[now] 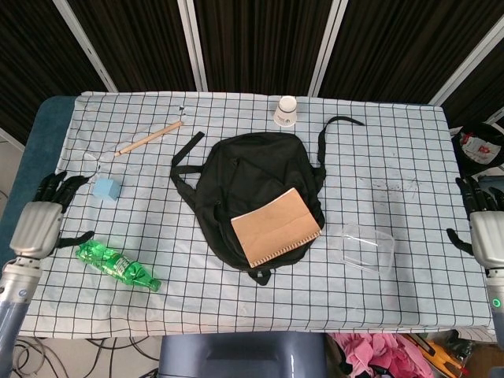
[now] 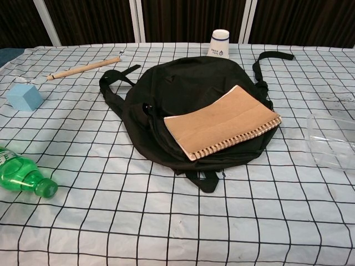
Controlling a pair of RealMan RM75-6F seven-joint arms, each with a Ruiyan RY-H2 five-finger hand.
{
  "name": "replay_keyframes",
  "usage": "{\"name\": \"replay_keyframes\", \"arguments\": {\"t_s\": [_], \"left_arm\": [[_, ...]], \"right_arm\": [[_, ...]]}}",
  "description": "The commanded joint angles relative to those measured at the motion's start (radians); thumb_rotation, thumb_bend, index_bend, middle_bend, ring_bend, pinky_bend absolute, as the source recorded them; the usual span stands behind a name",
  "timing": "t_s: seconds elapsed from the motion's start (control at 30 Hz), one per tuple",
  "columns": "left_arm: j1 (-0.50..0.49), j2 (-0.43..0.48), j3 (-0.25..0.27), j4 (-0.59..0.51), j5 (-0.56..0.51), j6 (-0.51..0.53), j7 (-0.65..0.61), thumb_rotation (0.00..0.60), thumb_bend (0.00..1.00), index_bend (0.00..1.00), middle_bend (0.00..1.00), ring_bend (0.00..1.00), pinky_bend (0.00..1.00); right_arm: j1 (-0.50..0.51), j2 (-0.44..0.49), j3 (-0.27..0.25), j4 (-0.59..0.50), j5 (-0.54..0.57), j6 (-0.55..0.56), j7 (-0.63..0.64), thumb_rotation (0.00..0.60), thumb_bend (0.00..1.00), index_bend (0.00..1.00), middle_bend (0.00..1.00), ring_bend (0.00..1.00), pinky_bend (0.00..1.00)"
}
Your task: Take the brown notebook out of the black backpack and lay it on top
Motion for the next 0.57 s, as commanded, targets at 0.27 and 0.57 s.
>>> {"name": "replay_keyframes", "arguments": {"t_s": [0.27,0.57], "left_arm": [[0.152,-0.030,0.098,0.104,0.063,0.097,-0.084,0.600,0.07,0.14,0.12,0.00,0.00],[0.195,-0.058,0.078,0.167,0.100,0.168,-0.113,0.600,0.07,0.14,0.12,0.00,0.00]], "right_arm": [[-0.127,-0.051,-0.099,-0.052,-0.172,0.156,-0.031,0.600,0.21,0.00,0.04,0.19,0.13],[-0.159,-0.053,-0.129,-0.128,-0.208,0.133,-0.118,0.600,0.21,0.00,0.01,0.16,0.12]]}}
